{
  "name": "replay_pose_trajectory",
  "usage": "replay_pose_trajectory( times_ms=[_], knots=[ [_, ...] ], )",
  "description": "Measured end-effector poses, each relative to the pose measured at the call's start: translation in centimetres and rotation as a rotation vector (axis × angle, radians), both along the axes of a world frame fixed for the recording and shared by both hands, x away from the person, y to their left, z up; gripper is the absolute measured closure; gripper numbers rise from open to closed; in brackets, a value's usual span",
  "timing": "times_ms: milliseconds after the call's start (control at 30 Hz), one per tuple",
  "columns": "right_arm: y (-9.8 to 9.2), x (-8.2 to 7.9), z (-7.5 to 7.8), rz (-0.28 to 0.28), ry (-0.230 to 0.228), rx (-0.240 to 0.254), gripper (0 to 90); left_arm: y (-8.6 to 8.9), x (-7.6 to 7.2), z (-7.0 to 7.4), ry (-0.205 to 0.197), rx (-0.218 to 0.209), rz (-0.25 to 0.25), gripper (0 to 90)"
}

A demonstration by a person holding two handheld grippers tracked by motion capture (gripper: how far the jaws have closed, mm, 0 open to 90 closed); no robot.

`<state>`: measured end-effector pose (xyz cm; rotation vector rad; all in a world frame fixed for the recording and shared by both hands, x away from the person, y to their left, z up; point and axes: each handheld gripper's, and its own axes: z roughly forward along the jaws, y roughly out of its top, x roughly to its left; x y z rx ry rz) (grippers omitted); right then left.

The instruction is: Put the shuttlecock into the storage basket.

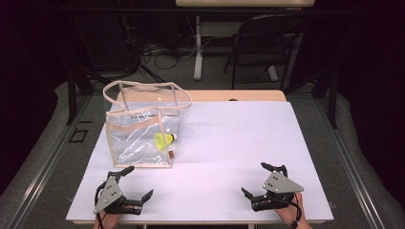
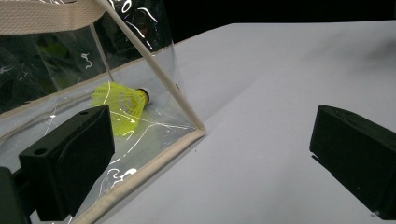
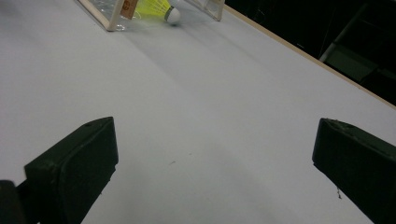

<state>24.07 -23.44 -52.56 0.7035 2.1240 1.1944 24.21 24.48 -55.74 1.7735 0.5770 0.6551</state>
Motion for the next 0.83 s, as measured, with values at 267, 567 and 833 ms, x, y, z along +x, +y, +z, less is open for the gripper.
replay_pose_trajectory(
  times_ms=[267, 567, 833],
  knots=[
    [-0.5, -0.8, -0.8, -0.023, -0.020, 0.024, 0.0, 0.0, 0.1, -0.1, 0.003, -0.001, -0.003, 0.2],
    [-0.7, -1.4, -1.1, -0.036, -0.037, 0.024, 0.0, 0.0, 0.1, -0.1, 0.002, 0.003, -0.009, 0.2],
    [-0.8, -1.6, -1.0, -0.035, -0.037, 0.031, 0.0, 0.0, 0.2, -0.1, 0.004, 0.002, -0.003, 0.2]
  ],
)
